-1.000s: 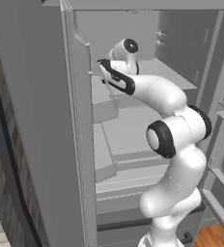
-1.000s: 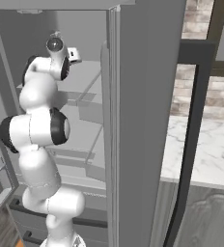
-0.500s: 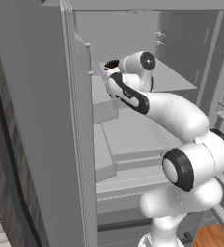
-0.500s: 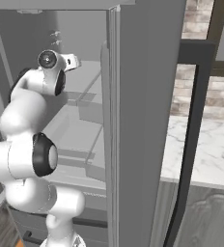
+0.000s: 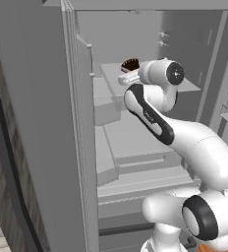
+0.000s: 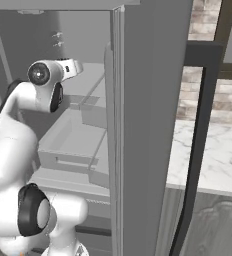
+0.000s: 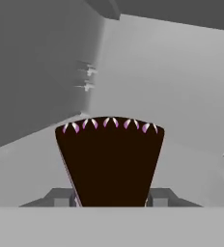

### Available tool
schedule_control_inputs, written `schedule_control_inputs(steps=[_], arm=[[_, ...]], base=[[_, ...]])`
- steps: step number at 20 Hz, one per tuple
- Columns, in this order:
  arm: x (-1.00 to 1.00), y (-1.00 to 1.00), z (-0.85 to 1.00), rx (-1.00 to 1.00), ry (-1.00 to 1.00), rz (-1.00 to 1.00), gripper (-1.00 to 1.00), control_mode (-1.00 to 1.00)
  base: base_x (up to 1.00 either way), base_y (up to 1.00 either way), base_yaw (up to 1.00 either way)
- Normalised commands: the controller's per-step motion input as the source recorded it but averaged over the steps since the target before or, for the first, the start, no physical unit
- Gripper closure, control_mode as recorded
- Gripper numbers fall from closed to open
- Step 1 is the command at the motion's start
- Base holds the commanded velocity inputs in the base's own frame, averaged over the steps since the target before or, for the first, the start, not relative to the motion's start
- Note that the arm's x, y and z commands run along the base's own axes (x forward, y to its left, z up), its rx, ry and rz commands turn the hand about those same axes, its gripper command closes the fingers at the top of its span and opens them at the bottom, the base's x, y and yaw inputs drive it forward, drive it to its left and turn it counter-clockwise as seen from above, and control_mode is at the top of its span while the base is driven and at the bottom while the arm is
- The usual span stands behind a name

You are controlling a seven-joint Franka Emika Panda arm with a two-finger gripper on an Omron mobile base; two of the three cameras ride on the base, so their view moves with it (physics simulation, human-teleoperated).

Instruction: Take the cakes from the fridge and place them on the empty tray on the dining counter.

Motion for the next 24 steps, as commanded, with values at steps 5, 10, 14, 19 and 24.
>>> schedule_control_inputs(steps=[5, 10, 14, 19, 24], arm=[[-0.95, -0.02, 0.32, 0.00, -0.01, -0.04, 1.00, -1.00], [-1.00, -0.11, 0.39, 0.00, 0.00, -0.04, 1.00, -1.00], [-1.00, -0.14, 0.28, 0.00, 0.00, -0.05, 1.00, -1.00], [-1.00, -0.12, 0.14, 0.00, 0.00, -0.05, 1.00, -1.00], [-0.96, -0.08, 0.03, 0.00, 0.00, -0.02, 1.00, -1.00]], base=[[0.00, 0.00, 0.00], [0.00, 0.00, 0.00], [0.00, 0.00, 0.00], [0.00, 0.00, 0.00], [0.00, 0.00, 0.00]])
